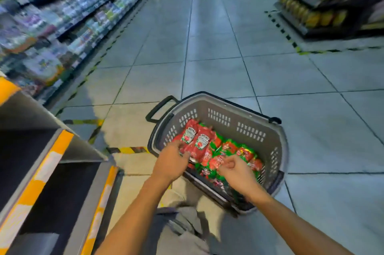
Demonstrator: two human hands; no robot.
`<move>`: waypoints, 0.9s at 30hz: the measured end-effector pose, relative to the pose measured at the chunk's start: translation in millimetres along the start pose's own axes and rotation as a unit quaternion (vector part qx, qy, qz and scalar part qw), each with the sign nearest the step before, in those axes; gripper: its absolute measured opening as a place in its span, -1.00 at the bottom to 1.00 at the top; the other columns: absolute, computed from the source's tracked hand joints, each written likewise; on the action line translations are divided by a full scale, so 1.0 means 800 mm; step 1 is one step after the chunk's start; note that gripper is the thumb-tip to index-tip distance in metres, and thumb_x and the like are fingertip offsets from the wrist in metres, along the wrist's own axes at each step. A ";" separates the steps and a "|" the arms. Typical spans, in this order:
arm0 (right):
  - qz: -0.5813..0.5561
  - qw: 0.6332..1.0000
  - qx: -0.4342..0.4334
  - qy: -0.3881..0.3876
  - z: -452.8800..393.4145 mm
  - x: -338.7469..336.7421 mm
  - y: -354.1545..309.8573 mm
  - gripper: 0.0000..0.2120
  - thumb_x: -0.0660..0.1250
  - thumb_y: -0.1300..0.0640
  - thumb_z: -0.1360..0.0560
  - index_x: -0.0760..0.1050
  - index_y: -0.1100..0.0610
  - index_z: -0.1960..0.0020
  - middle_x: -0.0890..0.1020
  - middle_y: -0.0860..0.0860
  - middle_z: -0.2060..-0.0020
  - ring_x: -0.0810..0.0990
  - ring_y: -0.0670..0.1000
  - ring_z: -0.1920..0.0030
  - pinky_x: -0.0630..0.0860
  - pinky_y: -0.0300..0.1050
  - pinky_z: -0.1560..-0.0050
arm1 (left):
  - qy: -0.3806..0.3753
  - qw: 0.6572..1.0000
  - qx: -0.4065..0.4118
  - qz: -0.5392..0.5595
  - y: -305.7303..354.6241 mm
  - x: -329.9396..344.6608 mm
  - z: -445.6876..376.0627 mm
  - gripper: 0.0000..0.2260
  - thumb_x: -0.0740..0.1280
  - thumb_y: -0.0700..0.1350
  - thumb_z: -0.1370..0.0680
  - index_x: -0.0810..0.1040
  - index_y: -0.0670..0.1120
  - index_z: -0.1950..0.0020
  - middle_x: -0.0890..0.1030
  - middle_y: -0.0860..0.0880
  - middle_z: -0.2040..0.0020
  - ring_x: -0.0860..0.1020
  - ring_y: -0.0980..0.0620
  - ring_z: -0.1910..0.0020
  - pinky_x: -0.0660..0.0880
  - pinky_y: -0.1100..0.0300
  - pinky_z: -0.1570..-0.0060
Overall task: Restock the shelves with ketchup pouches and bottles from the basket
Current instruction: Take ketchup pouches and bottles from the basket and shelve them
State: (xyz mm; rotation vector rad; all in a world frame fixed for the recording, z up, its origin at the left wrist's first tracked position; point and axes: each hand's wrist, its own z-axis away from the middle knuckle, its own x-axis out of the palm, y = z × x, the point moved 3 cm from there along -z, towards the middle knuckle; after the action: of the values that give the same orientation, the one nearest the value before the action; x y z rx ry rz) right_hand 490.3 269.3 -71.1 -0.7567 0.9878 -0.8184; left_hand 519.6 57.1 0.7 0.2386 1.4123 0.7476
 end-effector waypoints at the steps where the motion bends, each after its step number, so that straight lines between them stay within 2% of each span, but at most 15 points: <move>1: 0.000 1.000 0.016 0.002 -0.016 0.003 0.002 -0.80 0.43 0.03 -0.52 0.45 0.02 -0.06 0.61 -0.10 0.16 0.59 -0.18 0.27 0.42 -0.43 0.40 | -0.021 1.000 -0.005 -0.009 -0.003 0.010 -0.023 -0.63 0.35 -0.02 -0.59 0.50 -0.12 -0.36 0.59 -0.10 -0.29 0.55 -0.10 -0.26 0.45 0.10 -0.20; 2: 0.003 1.000 0.031 0.001 -0.032 0.008 0.004 -0.74 0.42 0.01 -0.53 0.42 0.03 -0.12 0.61 -0.09 0.13 0.62 -0.16 0.24 0.50 -0.36 0.36 | -0.041 0.999 -0.013 -0.017 -0.008 0.021 -0.046 -0.59 0.34 -0.01 -0.59 0.46 -0.12 -0.40 0.56 -0.11 -0.33 0.52 -0.12 -0.30 0.44 0.08 -0.24; 4: 0.022 0.998 0.059 0.001 -0.065 0.019 0.005 -0.66 0.41 -0.03 -0.53 0.35 0.03 -0.20 0.60 -0.04 0.08 0.65 -0.05 0.13 0.66 -0.09 0.15 | -0.074 0.996 -0.032 -0.039 -0.021 0.040 -0.092 -0.57 0.33 -0.01 -0.60 0.42 -0.12 -0.43 0.53 -0.13 -0.36 0.49 -0.15 -0.33 0.44 0.03 -0.28; 6: 0.051 0.995 0.082 0.004 -0.099 0.034 0.009 -0.64 0.41 -0.04 -0.52 0.34 0.07 -0.18 0.60 0.03 0.04 0.64 0.03 0.03 0.65 0.09 -0.01 | -0.097 0.992 -0.043 -0.073 -0.036 0.058 -0.136 -0.61 0.31 -0.04 -0.59 0.42 -0.14 -0.38 0.54 -0.17 -0.33 0.50 -0.19 -0.30 0.45 0.01 -0.24; 7: 0.051 0.994 0.094 0.003 -0.115 0.043 0.012 -0.64 0.41 -0.04 -0.52 0.34 0.07 -0.17 0.59 0.04 0.03 0.63 0.03 0.03 0.65 0.09 0.01 | -0.106 0.989 -0.045 -0.089 -0.043 0.067 -0.156 -0.64 0.29 -0.07 -0.59 0.42 -0.16 -0.35 0.54 -0.19 -0.31 0.51 -0.21 -0.28 0.45 -0.01 -0.22; 10: 0.019 0.993 0.116 -0.003 -0.163 0.076 0.021 -0.58 0.43 -0.03 -0.52 0.34 0.10 -0.23 0.61 0.02 0.08 0.63 -0.06 0.18 0.58 -0.13 0.29 | -0.122 0.981 -0.043 -0.143 -0.064 0.092 -0.208 -0.66 0.23 -0.12 -0.61 0.35 -0.23 -0.34 0.46 -0.28 -0.33 0.43 -0.27 -0.32 0.39 -0.07 -0.27; 11: 0.000 0.992 0.124 -0.003 -0.179 0.089 0.024 -0.57 0.46 -0.02 -0.52 0.34 0.11 -0.24 0.63 0.02 0.08 0.65 -0.06 0.19 0.61 -0.13 0.27 | -0.127 0.977 -0.043 -0.165 -0.071 0.100 -0.222 -0.66 0.22 -0.12 -0.61 0.32 -0.24 -0.34 0.44 -0.30 -0.34 0.40 -0.27 -0.34 0.36 -0.08 -0.30; 13: -0.030 0.989 0.145 0.002 -0.208 0.115 0.034 -0.55 0.50 -0.01 -0.49 0.36 0.10 -0.23 0.64 -0.01 -0.01 0.68 0.00 0.05 0.66 0.03 0.01 | -0.142 0.969 -0.044 -0.195 -0.084 0.116 -0.246 -0.64 0.20 -0.13 -0.62 0.28 -0.25 -0.36 0.39 -0.32 -0.38 0.35 -0.29 -0.38 0.32 -0.08 -0.33; 14: -0.041 0.987 0.156 0.003 -0.222 0.128 0.039 -0.53 0.51 -0.01 -0.48 0.37 0.10 -0.24 0.64 -0.01 -0.07 0.67 0.04 -0.03 0.63 0.08 -0.12 | -0.152 0.966 -0.048 -0.203 -0.091 0.124 -0.254 -0.63 0.18 -0.13 -0.62 0.26 -0.25 -0.38 0.37 -0.32 -0.40 0.33 -0.29 -0.40 0.31 -0.09 -0.35; 16: -0.062 0.983 0.173 0.002 -0.243 0.151 0.051 -0.52 0.52 0.00 -0.47 0.40 0.12 -0.26 0.64 0.05 -0.14 0.64 0.09 -0.13 0.57 0.11 -0.23 | -0.160 0.959 -0.049 -0.227 -0.102 0.140 -0.266 -0.62 0.16 -0.13 -0.63 0.24 -0.24 -0.40 0.36 -0.29 -0.42 0.31 -0.29 -0.43 0.30 -0.11 -0.38; 18: -0.062 0.981 0.181 0.008 -0.257 0.165 0.061 -0.54 0.53 -0.03 -0.46 0.47 0.14 -0.23 0.67 0.08 -0.13 0.65 0.11 -0.12 0.57 0.10 -0.22 | -0.146 0.955 -0.053 -0.253 -0.110 0.151 -0.276 -0.62 0.18 -0.10 -0.62 0.27 -0.21 -0.40 0.39 -0.24 -0.41 0.30 -0.25 -0.45 0.28 -0.16 -0.41; 20: -0.041 0.982 0.184 0.027 -0.268 0.172 0.069 -0.47 0.54 -0.09 -0.44 0.48 0.18 -0.25 0.66 0.11 -0.15 0.64 0.14 -0.15 0.56 0.07 -0.22 | -0.117 0.950 -0.060 -0.284 -0.112 0.159 -0.284 -0.62 0.19 -0.09 -0.62 0.29 -0.19 -0.40 0.41 -0.19 -0.39 0.31 -0.20 -0.44 0.26 -0.18 -0.43; 24: -0.021 0.974 0.218 0.052 -0.279 0.176 0.080 -0.25 0.57 -0.13 -0.38 0.31 0.25 -0.33 0.58 0.15 -0.21 0.57 0.20 -0.24 0.52 0.12 -0.27 | -0.104 0.935 -0.057 -0.335 -0.119 0.173 -0.291 -0.60 0.21 -0.06 -0.61 0.35 -0.18 -0.41 0.40 -0.17 -0.37 0.32 -0.16 -0.40 0.26 -0.13 -0.42; 25: -0.041 0.971 0.230 0.046 -0.281 0.176 0.083 -0.26 0.59 -0.11 -0.37 0.32 0.24 -0.32 0.60 0.13 -0.18 0.59 0.18 -0.21 0.54 0.12 -0.25 | -0.101 0.936 -0.057 -0.333 -0.120 0.173 -0.291 -0.59 0.24 -0.05 -0.60 0.35 -0.18 -0.41 0.41 -0.17 -0.37 0.33 -0.16 -0.39 0.26 -0.12 -0.43; 27: -0.093 0.965 0.242 0.024 -0.282 0.173 0.088 -0.37 0.63 -0.04 -0.33 0.48 0.24 -0.24 0.68 0.08 -0.07 0.67 0.12 -0.08 0.60 0.11 -0.18 | -0.098 0.941 -0.055 -0.318 -0.123 0.171 -0.290 -0.58 0.27 -0.04 -0.59 0.36 -0.18 -0.40 0.42 -0.17 -0.36 0.34 -0.16 -0.39 0.26 -0.09 -0.43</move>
State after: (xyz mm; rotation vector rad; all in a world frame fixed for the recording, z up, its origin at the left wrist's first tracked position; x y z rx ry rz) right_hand 343.9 146.4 -267.6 -0.4096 0.7202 -1.1923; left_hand 329.4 1.2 -206.7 -0.2252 1.1540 0.2540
